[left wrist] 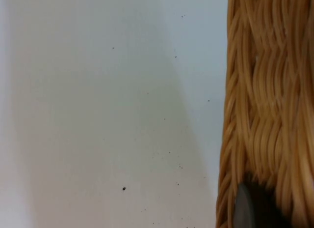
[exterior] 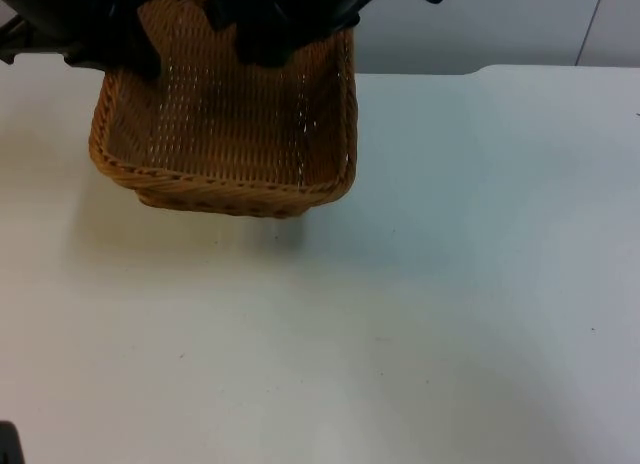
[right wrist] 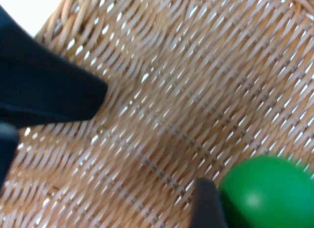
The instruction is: Pick up the basket with the left hand and place the ball into the basket with the right hand.
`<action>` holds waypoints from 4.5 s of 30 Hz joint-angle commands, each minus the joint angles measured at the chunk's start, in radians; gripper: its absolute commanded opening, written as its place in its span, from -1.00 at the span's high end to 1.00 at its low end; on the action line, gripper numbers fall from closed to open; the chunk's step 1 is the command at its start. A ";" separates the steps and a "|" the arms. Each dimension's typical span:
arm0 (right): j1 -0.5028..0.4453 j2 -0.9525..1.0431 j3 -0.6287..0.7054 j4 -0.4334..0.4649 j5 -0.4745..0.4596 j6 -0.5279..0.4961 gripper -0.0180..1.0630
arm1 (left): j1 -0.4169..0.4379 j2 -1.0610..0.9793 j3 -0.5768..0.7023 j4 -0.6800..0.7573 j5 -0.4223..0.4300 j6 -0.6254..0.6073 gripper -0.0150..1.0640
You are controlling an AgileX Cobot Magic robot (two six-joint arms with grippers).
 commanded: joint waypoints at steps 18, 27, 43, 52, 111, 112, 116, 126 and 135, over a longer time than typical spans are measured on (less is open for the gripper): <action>-0.002 -0.052 0.002 -0.014 0.037 -0.005 0.95 | 0.001 -0.015 -0.008 -0.023 -0.018 -0.003 0.98; -0.057 -0.274 0.002 -0.221 0.076 0.047 0.97 | 0.001 -0.015 -0.008 -0.023 -0.022 -0.003 0.98; -0.168 -0.560 0.002 -0.637 0.491 0.230 0.97 | 0.001 -0.015 -0.008 -0.040 -0.010 -0.003 0.98; -0.168 -0.581 0.002 -0.604 0.526 0.230 0.97 | -0.001 0.002 -0.008 -0.143 0.101 0.030 0.98; -0.166 -0.579 0.002 -0.586 0.430 0.221 0.97 | -0.005 0.175 -0.178 -0.066 0.281 0.089 -0.31; -0.166 -0.579 0.002 -0.586 0.430 0.221 0.97 | 0.002 0.173 -0.201 -0.034 0.301 0.077 -0.31; -0.166 -0.579 0.002 -0.586 0.430 0.221 0.97 | 0.012 0.145 -0.272 0.073 0.362 0.016 -0.29; -0.166 -0.605 0.002 -0.593 0.156 -0.105 0.97 | 0.016 -0.085 -0.405 0.209 0.431 0.021 0.97; -0.166 -0.708 0.002 -0.592 0.071 -0.589 0.97 | 0.016 -0.416 -0.403 0.363 0.503 0.026 0.97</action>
